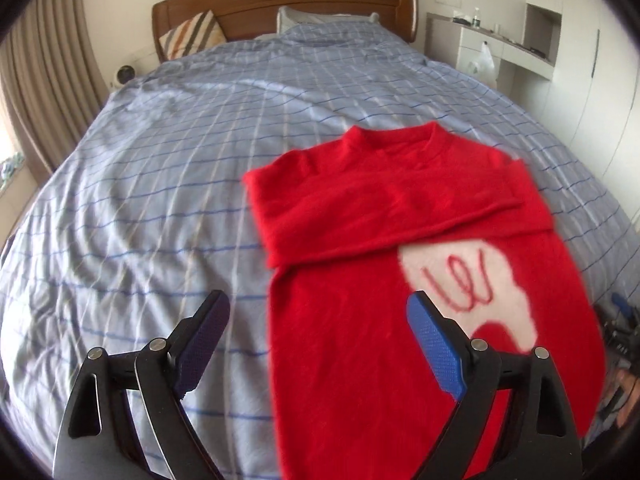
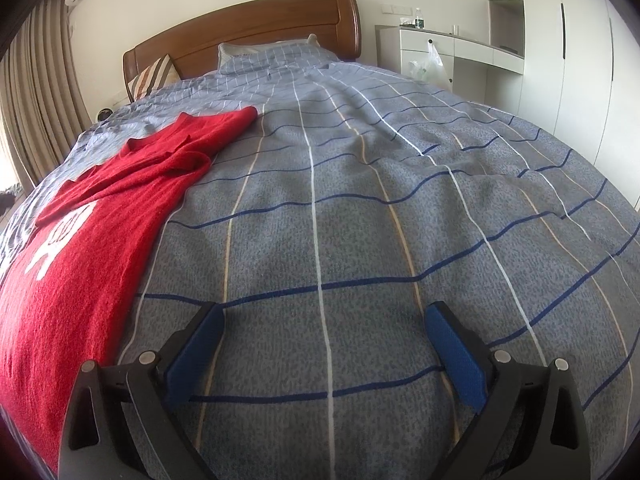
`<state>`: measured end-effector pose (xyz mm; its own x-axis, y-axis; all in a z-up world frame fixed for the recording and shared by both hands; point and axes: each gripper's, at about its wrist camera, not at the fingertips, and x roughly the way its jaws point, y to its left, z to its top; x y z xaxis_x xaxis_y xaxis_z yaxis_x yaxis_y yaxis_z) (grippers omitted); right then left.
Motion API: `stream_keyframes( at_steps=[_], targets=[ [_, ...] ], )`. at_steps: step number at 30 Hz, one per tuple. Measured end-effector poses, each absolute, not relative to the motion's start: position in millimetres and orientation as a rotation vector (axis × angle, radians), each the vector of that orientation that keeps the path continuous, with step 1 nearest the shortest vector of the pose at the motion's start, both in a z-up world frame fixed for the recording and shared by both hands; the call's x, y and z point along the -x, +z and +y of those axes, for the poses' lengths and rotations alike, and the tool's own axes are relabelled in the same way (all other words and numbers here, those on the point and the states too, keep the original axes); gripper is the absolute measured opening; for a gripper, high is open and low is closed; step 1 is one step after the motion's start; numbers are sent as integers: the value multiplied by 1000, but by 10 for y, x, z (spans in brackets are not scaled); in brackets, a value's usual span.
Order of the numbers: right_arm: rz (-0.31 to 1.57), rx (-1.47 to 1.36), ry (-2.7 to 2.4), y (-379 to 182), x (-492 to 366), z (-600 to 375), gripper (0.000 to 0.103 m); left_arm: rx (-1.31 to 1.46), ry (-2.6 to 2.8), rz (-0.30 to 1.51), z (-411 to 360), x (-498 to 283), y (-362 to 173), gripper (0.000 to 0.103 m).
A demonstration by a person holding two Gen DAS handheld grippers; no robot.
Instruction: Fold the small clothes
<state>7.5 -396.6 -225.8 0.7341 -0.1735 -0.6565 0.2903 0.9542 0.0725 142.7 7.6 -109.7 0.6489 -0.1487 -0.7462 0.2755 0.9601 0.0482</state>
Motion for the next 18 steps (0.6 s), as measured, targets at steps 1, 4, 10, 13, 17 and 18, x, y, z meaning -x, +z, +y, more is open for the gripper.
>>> stream_keyframes(
  at_steps=[1, 4, 10, 13, 17, 18],
  targets=[
    [702, -174, -257, -2258, -74, -3965, 100, -149, -218, 839, 245, -1309, -1180, 92],
    [700, -171, -261, -2261, -76, -3957, 100, -62, -158, 840, 656, -1014, -1392, 92],
    [690, -163, -267, -2271, -71, -3950, 100, 158, -56, 808, 1103, -917, -1722, 93],
    [684, -158, -268, -2277, -57, -3945, 100, 122, -36, 780, 1125, -936, -1910, 96],
    [677, -156, -269, -2288, -43, -3941, 101, 56, -64, 692, 1084, -802, -2052, 99],
    [676, -155, -271, -2290, -40, -3935, 101, 45, -60, 699, 1061, -814, -2045, 101]
  ],
)
